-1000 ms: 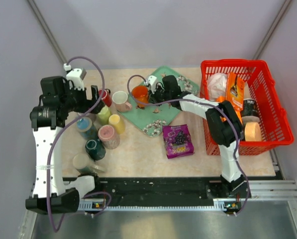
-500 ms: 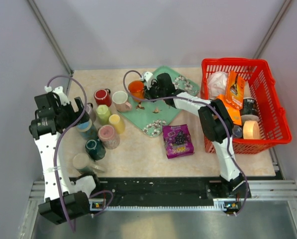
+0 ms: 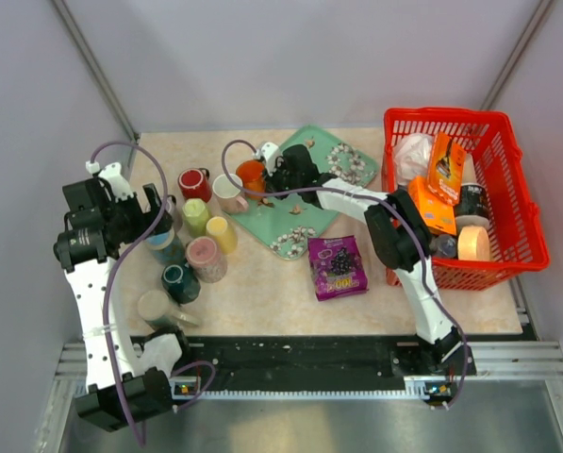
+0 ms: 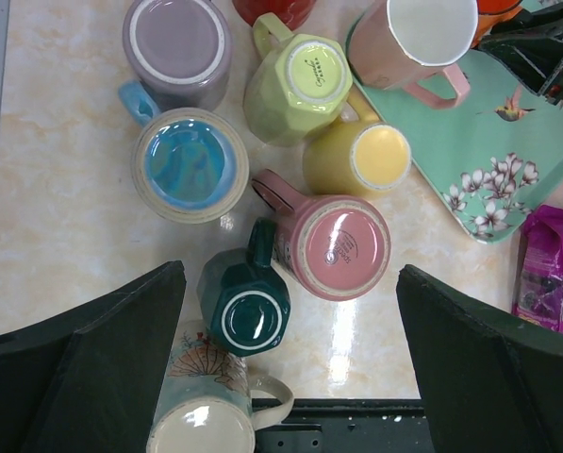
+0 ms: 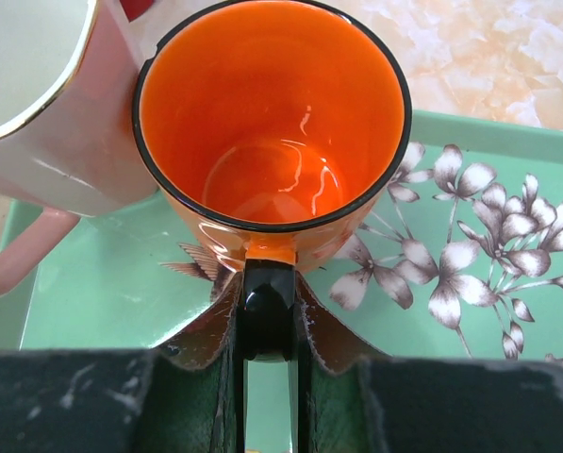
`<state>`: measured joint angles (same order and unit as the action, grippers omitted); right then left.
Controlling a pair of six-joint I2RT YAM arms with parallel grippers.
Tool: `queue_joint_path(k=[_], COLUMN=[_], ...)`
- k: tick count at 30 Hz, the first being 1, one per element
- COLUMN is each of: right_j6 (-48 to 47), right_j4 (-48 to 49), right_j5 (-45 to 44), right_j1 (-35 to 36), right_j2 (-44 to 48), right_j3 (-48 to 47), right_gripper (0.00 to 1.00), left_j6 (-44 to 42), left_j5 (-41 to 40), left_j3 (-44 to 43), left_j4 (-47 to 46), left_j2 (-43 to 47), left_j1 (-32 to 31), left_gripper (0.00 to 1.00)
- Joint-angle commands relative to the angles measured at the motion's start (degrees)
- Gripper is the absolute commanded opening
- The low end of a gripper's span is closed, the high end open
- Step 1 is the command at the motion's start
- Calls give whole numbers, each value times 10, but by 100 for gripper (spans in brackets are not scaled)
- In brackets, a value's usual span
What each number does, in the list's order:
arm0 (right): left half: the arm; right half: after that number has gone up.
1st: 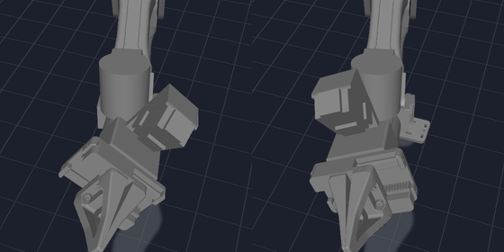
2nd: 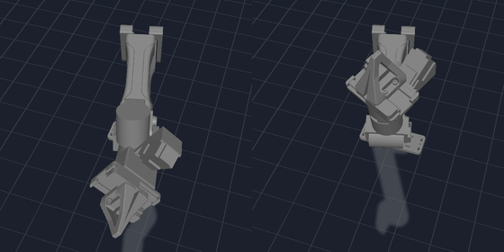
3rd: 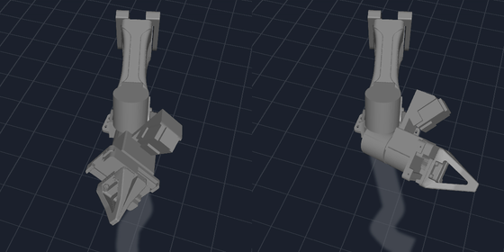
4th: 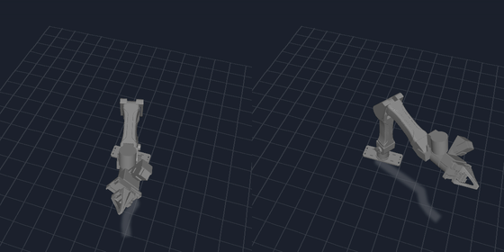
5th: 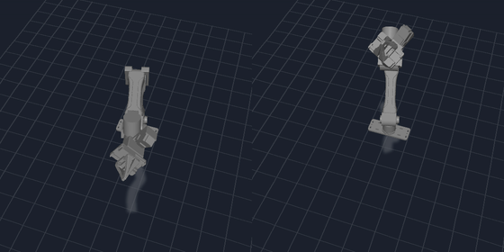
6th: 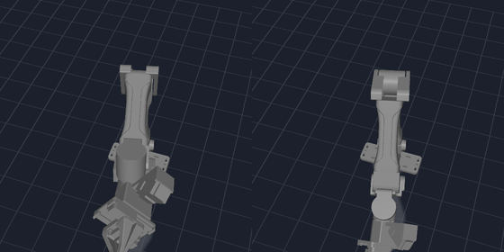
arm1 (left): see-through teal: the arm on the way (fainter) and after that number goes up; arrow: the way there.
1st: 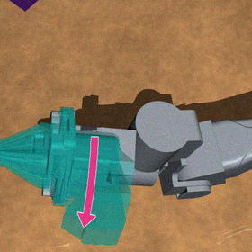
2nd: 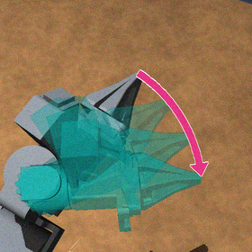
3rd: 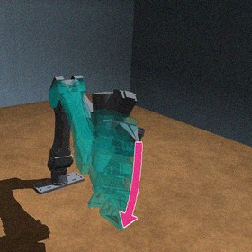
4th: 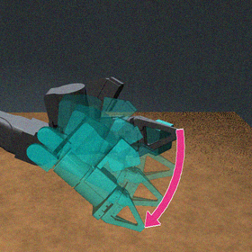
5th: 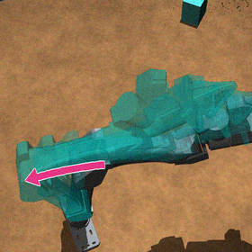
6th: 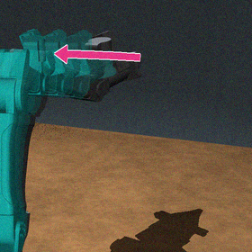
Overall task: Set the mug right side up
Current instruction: Place the cup on the tray.
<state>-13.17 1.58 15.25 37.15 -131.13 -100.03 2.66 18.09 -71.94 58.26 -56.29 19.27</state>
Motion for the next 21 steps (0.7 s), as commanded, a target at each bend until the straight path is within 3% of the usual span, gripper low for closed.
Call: queue_joint_path(k=[1, 4, 13, 21], right_j6=[17, 27, 49, 68], right_j4=[33, 30, 16, -15], right_j5=[-17, -19, -27, -3], right_j1=[5, 5, 3, 4], right_j2=[-26, -19, 60, 187], right_j3=[-38, -33, -6, 55], right_gripper=[16, 33, 51, 69], left_j6=[2, 2, -21, -140], left_j5=[16, 21, 84, 157], left_j3=[-15, -16, -3, -7], left_j4=[-28, -30, -37, 18], left_j2=[-3, -7, -20, -101], left_j1=[4, 4, 3, -14], left_gripper=[99, 99, 99, 99])
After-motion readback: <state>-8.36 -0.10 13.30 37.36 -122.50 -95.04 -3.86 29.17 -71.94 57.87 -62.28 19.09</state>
